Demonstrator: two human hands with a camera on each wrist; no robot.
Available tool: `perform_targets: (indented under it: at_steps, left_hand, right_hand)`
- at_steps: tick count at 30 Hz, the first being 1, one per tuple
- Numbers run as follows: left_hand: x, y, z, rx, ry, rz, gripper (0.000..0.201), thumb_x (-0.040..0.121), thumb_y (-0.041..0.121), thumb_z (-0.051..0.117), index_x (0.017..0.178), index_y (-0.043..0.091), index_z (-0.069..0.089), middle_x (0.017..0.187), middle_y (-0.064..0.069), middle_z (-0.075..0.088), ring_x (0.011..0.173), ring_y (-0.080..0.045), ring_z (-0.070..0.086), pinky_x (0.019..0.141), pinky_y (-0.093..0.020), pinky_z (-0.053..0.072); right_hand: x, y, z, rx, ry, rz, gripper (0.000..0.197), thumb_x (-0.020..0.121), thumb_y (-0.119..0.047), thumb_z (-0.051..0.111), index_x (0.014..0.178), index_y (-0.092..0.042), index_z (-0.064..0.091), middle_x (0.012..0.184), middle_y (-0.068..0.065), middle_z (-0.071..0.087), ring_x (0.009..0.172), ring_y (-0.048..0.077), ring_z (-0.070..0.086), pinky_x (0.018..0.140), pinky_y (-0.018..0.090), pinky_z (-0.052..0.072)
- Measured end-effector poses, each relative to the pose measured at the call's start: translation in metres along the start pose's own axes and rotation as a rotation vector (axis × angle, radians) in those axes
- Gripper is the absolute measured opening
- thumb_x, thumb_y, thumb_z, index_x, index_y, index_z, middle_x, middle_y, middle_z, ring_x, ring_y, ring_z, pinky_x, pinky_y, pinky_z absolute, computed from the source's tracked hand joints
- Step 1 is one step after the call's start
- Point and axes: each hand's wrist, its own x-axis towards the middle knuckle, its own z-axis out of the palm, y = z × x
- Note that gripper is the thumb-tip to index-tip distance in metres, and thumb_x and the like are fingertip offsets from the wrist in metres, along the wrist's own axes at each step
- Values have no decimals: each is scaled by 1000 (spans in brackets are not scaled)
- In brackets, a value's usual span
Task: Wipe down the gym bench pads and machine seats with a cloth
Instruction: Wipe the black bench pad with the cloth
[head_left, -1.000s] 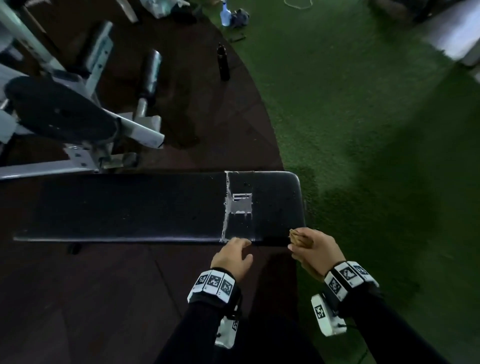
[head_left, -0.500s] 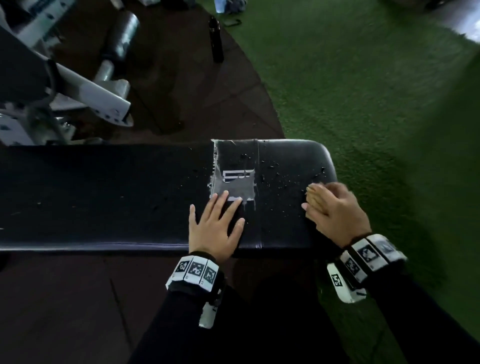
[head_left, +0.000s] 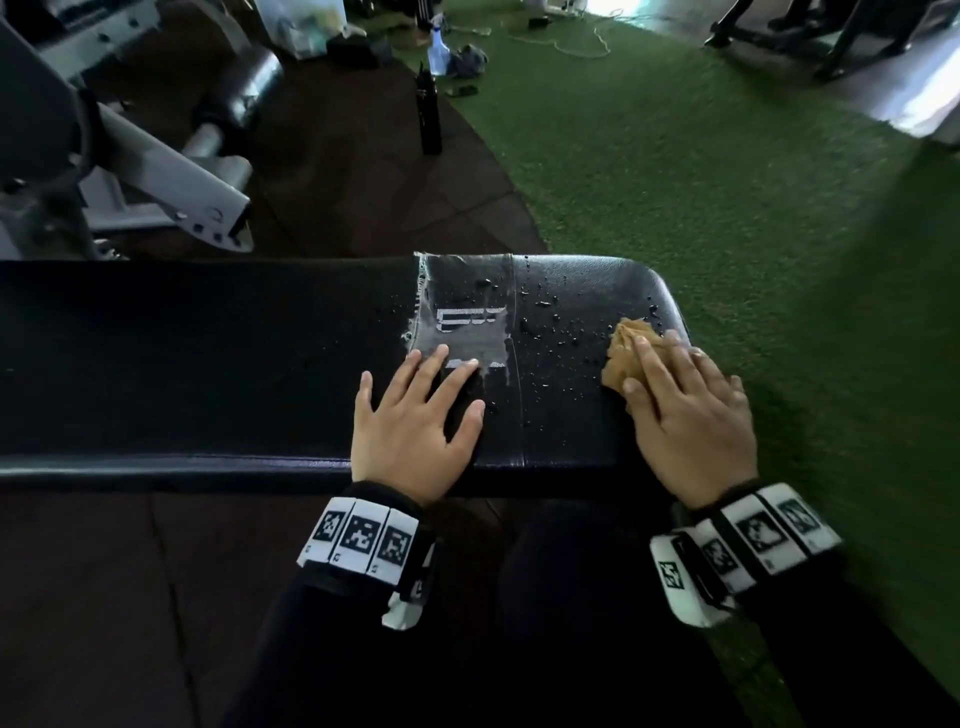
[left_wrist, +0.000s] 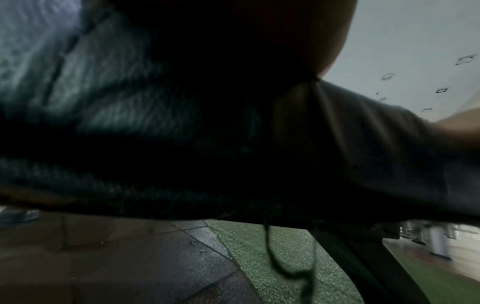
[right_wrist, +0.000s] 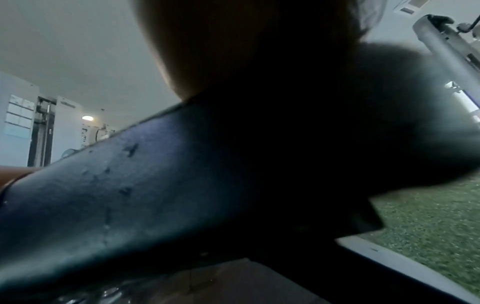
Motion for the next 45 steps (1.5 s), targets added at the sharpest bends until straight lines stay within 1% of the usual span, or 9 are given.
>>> perform_targets:
  at_steps: [6, 11, 15, 21, 26, 31, 38, 42, 45]
  left_hand:
    - [1, -2, 2, -7, 27, 13, 53, 91, 61, 13, 142, 51, 22, 156, 18, 20, 145, -6, 9, 117, -48, 3]
    - [2, -3, 2, -31, 18, 10, 54, 90, 62, 13, 142, 51, 21, 156, 18, 18, 145, -6, 8, 116, -48, 1]
    - [2, -3, 4, -41, 18, 12, 59, 86, 64, 7, 142, 51, 20, 156, 18, 18, 145, -6, 6, 116, -48, -1]
    - [2, -3, 4, -36, 17, 16, 59, 87, 63, 7, 142, 50, 20, 156, 17, 17, 145, -7, 7, 116, -49, 0]
    - [1, -3, 3, -27, 6, 17, 54, 90, 61, 12, 142, 51, 21, 157, 17, 17, 145, -7, 6, 117, -49, 1]
    - [2, -4, 3, -27, -1, 23, 55, 90, 62, 11, 143, 50, 20, 157, 16, 16, 146, -8, 6, 117, -49, 0]
    - [1, -3, 5, -39, 19, 16, 56, 89, 63, 11, 142, 50, 21, 156, 17, 18, 145, -7, 6, 116, -48, -1]
    - [2, -2, 5, -38, 16, 18, 57, 88, 63, 9, 142, 50, 21, 156, 16, 18, 145, -8, 7, 116, -49, -1]
    - [2, -3, 5, -29, 16, 18, 56, 88, 62, 10, 142, 50, 21, 156, 17, 19, 145, -8, 8, 117, -49, 1]
  right_hand:
    - [-14, -58, 8, -26, -37, -187, 50, 95, -52, 22, 144, -43, 23, 155, -10, 19, 144, 15, 15, 117, 45, 1]
    - [-59, -39, 0, -11, 29, -349, 47, 92, -48, 32, 138, -39, 41, 147, -11, 38, 137, 14, 34, 114, 44, 22]
    - [-64, 3, -10, -5, 17, -239, 51, 91, -48, 26, 138, -36, 42, 147, -6, 39, 136, 19, 37, 112, 44, 27]
    - [-7, 3, -6, 23, -59, 43, 48, 96, -44, 27, 143, -42, 24, 155, -14, 17, 143, 17, 17, 116, 45, 13]
    - [-3, -55, 5, -16, -104, -137, 47, 97, -45, 26, 144, -43, 21, 156, -11, 17, 144, 15, 13, 117, 44, 3]
    - [-58, -46, 2, -8, -8, -292, 47, 94, -48, 25, 139, -44, 35, 149, -17, 32, 139, 12, 29, 116, 40, 17]
    - [-36, 20, -11, 73, -72, -89, 48, 95, -44, 23, 143, -43, 25, 154, -15, 21, 143, 16, 19, 116, 41, 17]
    - [2, 2, -2, 49, -79, 21, 47, 96, -43, 27, 143, -48, 20, 155, -18, 13, 144, 15, 12, 117, 44, 7]
    - [12, -27, 5, 13, -102, -84, 48, 96, -44, 25, 142, -51, 15, 156, -17, 8, 144, 14, 7, 117, 44, -1]
